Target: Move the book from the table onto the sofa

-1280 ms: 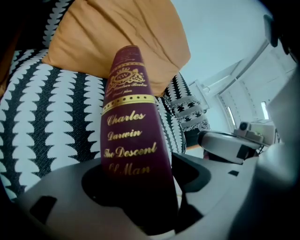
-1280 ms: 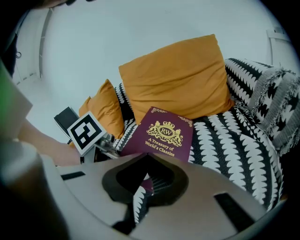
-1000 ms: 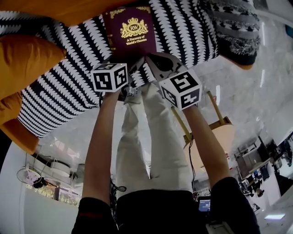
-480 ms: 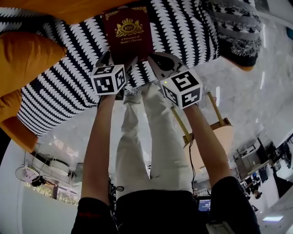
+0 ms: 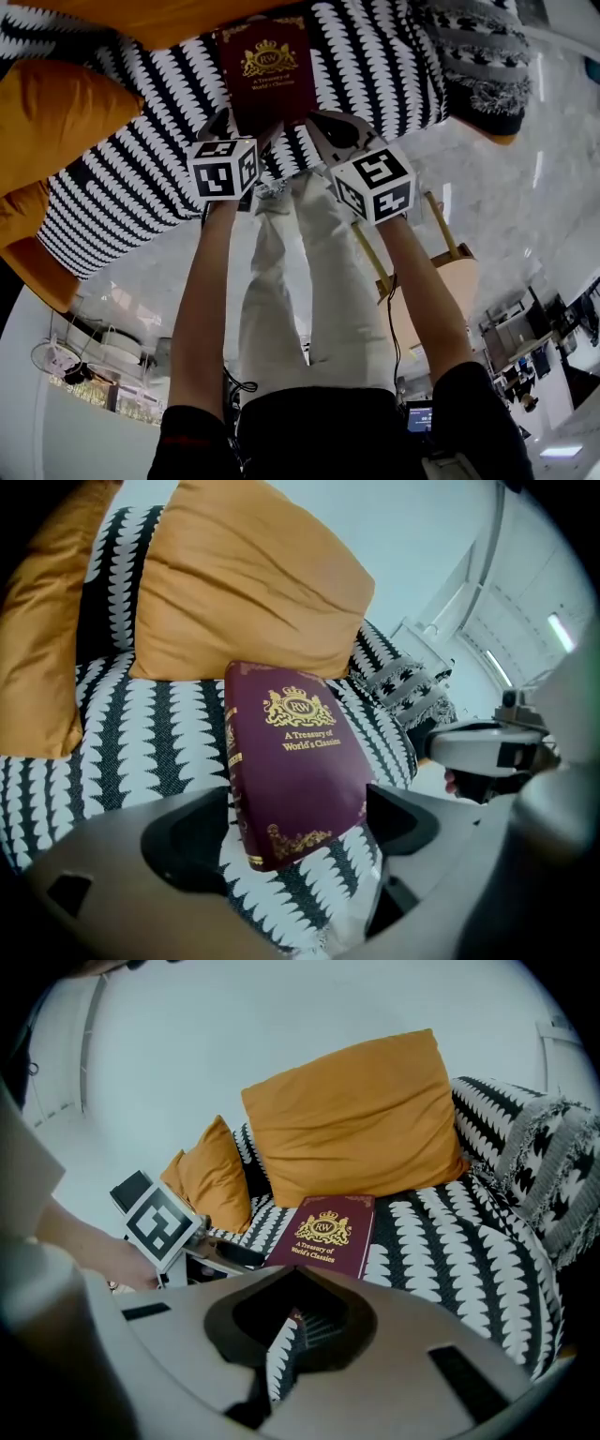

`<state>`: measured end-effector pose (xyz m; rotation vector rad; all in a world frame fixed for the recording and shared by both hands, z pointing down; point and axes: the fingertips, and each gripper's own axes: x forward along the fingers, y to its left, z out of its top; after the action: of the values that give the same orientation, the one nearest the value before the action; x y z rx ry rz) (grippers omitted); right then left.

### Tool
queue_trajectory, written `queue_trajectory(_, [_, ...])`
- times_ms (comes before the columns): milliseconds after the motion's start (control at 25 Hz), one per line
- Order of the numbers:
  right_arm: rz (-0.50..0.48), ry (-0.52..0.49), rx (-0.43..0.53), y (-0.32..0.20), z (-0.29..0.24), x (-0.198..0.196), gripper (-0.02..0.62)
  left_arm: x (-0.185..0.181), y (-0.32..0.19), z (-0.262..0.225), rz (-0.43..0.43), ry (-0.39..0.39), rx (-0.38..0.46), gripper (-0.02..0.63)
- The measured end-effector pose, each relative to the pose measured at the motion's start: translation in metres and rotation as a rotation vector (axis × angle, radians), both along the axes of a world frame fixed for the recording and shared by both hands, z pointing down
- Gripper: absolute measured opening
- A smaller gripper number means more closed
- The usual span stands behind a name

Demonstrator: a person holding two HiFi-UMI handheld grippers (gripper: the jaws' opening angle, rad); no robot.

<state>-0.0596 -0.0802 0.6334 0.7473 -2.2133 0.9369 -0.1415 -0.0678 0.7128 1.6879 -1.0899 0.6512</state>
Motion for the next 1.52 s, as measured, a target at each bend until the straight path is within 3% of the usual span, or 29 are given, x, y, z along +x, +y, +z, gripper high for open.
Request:
queue_trajectory(120, [0.007,-0.003,0.008,-0.001,-0.009,-0.001,0.017,0.001,-0.001,-0.014,0.011,0.023,0.003,0.472])
queue_trajectory(440, [0.013,-0.019,0.038,-0.005,-0.035,0.001,0.017,0.009,-0.005,-0.052,0.086,0.001,0.058,0.271])
queue_trajectory(1040, [0.037,-0.027,0.107,-0.008,-0.119,-0.009,0.017,0.005,-0.011,-0.160,0.178,-0.009,0.164,0.073])
queue_trajectory(1520, [0.047,-0.017,0.168,-0.003,-0.196,0.004,0.017,0.028,-0.019,-0.261,0.257,-0.007,0.292,0.017])
